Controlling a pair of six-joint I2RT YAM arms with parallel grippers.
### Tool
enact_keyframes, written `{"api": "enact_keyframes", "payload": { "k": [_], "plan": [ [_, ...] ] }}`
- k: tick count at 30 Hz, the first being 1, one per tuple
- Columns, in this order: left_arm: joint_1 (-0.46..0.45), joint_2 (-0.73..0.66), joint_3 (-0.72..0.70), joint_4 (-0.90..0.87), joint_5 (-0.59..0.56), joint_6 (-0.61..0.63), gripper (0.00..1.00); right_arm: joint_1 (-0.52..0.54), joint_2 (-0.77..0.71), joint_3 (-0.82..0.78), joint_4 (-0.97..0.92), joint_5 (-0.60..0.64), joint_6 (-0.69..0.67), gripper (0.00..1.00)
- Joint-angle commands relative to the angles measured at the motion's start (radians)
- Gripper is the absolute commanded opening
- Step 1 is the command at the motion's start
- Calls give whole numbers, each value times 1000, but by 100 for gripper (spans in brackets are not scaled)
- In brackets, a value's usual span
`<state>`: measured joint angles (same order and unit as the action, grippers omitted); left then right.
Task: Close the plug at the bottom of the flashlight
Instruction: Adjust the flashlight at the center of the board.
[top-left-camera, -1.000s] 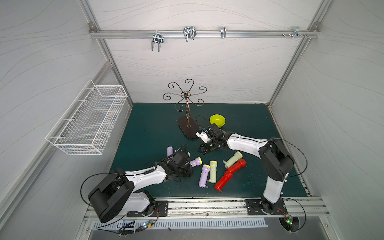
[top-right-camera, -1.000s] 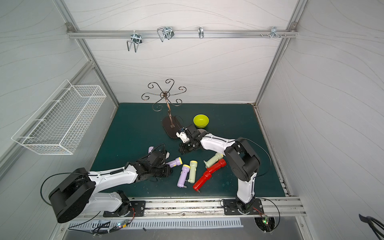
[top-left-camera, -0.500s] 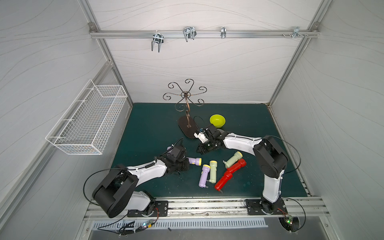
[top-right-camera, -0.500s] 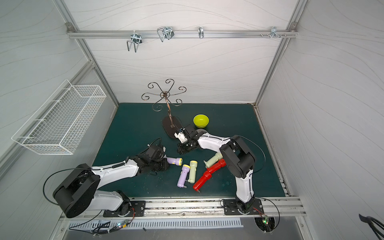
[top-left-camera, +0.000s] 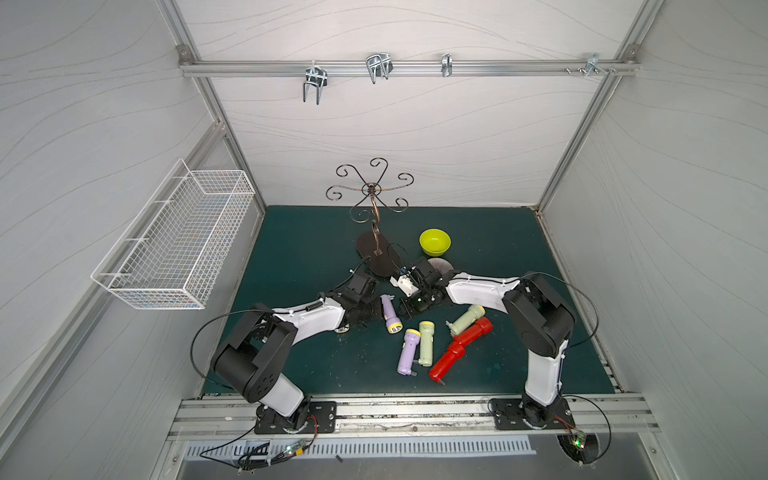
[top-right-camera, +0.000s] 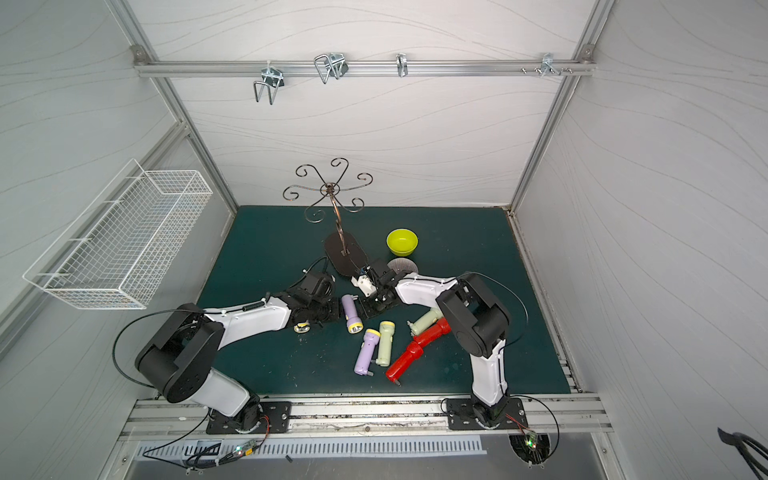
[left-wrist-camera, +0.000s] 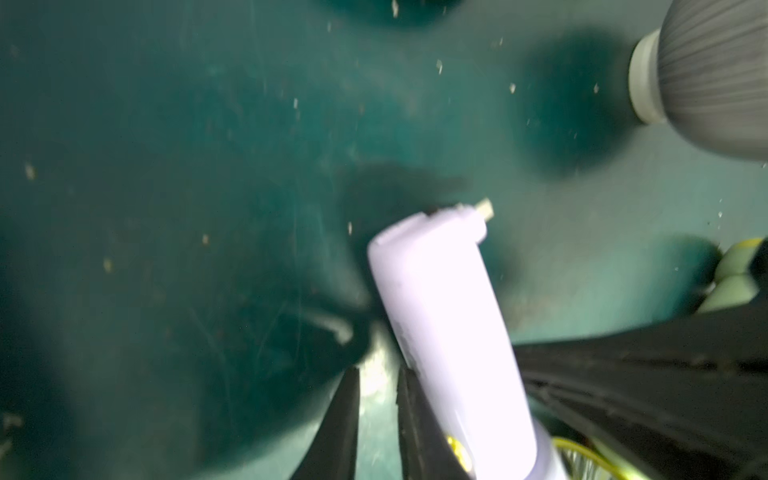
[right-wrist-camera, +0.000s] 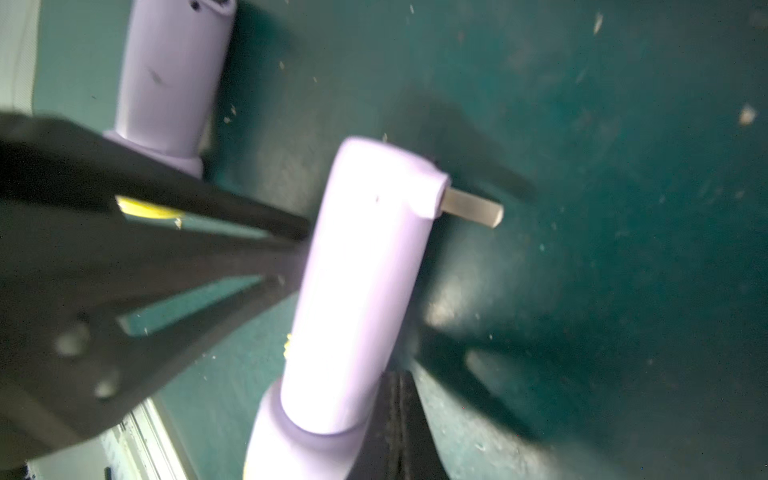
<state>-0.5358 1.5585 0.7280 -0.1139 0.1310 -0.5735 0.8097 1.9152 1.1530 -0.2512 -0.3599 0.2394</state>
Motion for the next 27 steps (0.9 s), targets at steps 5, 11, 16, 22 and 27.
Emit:
{"api": "enact_keyframes", "payload": {
  "k": [5,11,16,22,27],
  "plan": [
    [14,0,64,24,12,26,36,17,-37,-32,16,0,1,4],
    [14,-74,50,18,12,37,47,-43,-121,-68,28,-27,28,3],
    [13,-98,51,47,59,58,48,-75,-256,-128,51,20,37,4],
    [-13,-84,69,49,105,102,49,-89,-448,-215,83,150,40,7],
    [-87,-26,122,-9,48,156,51,-93,-577,-293,134,272,43,14]
  ]
}}
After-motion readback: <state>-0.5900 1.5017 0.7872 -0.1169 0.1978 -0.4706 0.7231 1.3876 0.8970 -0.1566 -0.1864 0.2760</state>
